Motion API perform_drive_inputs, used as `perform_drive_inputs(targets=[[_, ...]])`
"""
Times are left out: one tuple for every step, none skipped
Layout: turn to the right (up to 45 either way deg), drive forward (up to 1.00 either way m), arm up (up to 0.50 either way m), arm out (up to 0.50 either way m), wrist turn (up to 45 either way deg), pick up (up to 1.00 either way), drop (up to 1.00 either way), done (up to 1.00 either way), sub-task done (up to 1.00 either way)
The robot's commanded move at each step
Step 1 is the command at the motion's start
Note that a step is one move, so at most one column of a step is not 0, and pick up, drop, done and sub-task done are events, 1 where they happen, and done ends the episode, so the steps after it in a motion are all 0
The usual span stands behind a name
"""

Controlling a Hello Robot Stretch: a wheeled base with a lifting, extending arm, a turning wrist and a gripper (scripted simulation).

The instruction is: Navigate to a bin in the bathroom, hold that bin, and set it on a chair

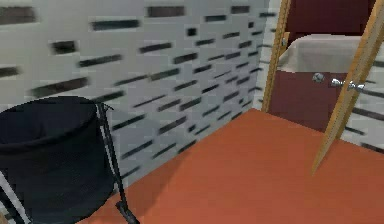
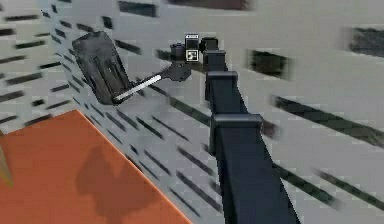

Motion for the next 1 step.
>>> perform_drive_inputs(targets=[[0.0, 0.0, 0.0, 0.0, -45.0, 0.0, 0.0, 0.0, 0.0]])
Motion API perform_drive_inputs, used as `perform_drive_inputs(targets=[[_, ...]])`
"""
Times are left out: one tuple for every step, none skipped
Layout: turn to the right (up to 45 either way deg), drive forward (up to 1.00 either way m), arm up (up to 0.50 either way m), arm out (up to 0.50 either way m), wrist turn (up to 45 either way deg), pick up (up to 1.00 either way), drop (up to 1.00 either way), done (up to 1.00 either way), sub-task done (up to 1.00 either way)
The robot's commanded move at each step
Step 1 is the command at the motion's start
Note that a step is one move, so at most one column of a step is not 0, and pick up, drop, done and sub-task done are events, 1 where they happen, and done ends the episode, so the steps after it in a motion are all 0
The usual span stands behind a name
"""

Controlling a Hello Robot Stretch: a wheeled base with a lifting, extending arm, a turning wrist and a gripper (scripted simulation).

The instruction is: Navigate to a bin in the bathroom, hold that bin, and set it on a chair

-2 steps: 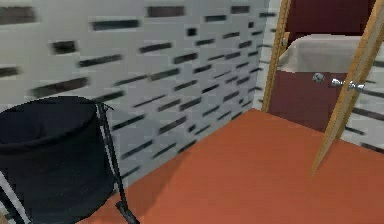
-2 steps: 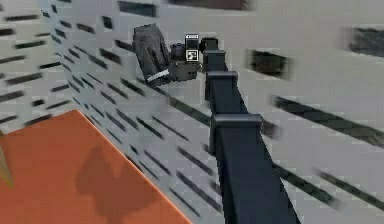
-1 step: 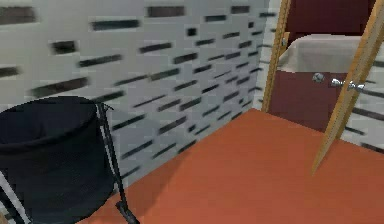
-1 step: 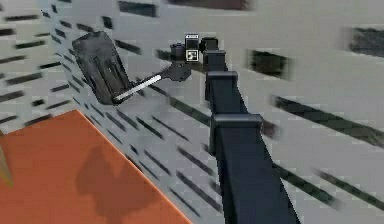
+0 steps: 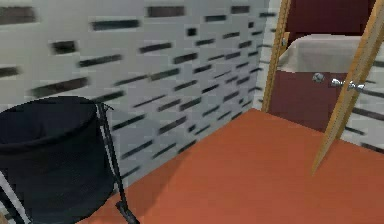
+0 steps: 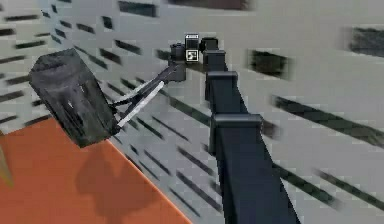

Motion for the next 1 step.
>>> perform_drive_inputs(targets=[[0.0, 0.0, 0.0, 0.0, -15.0, 0.0, 0.0, 0.0, 0.0]])
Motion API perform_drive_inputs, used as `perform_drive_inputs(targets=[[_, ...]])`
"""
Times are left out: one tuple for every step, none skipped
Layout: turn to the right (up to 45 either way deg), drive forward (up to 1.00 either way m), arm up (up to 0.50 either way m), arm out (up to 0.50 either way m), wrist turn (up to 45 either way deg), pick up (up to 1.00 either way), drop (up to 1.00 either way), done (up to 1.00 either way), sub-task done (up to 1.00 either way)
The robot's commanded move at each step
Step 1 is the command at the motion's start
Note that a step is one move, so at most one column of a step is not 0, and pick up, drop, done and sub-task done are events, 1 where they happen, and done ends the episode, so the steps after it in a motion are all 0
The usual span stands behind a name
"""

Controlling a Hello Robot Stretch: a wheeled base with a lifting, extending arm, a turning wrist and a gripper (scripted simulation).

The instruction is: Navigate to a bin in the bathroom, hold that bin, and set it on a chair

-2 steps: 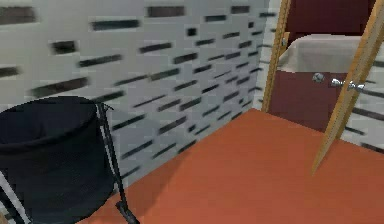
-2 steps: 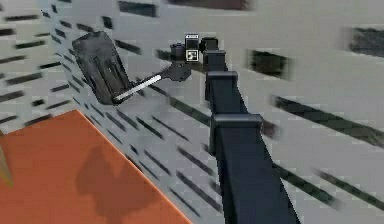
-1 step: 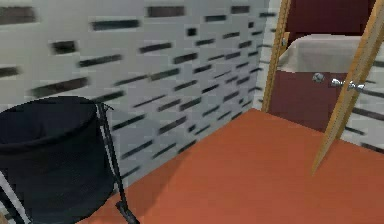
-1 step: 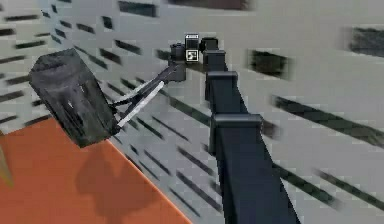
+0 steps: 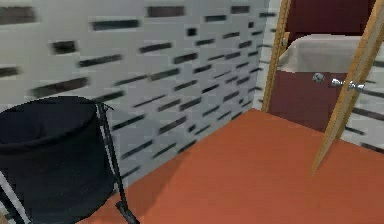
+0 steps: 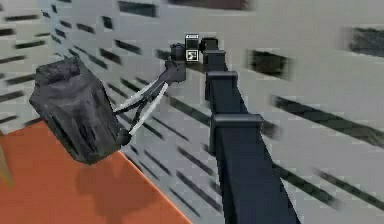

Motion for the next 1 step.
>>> perform_drive_inputs(targets=[[0.0, 0.0, 0.0, -0.44, 0.0, 0.0, 0.0, 0.0, 0.0]])
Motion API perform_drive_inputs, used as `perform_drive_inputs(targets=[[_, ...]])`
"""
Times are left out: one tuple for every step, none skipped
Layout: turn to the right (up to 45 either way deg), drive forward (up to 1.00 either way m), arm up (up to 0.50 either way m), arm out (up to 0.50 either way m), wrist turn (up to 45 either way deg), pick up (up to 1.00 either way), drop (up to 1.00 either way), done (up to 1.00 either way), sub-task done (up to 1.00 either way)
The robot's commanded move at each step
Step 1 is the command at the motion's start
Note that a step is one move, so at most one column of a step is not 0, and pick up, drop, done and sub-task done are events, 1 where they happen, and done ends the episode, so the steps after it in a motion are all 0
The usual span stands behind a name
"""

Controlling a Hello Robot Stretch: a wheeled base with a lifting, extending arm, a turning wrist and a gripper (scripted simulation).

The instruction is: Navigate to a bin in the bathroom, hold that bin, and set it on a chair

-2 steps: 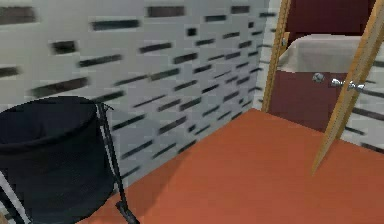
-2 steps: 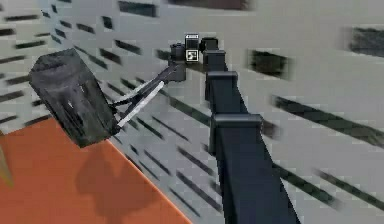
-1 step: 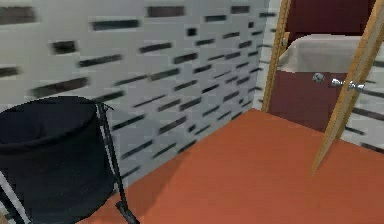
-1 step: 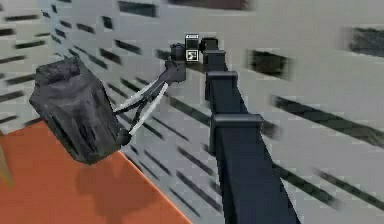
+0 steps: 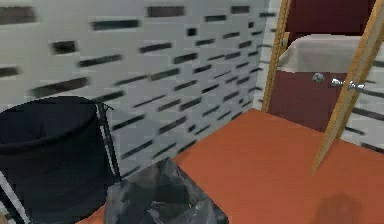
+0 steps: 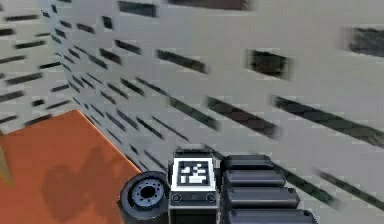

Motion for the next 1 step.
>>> perform_drive_inputs(targets=[[27.0, 0.0, 0.0, 0.0, 0.0, 0.0, 0.0, 0.0, 0.0]])
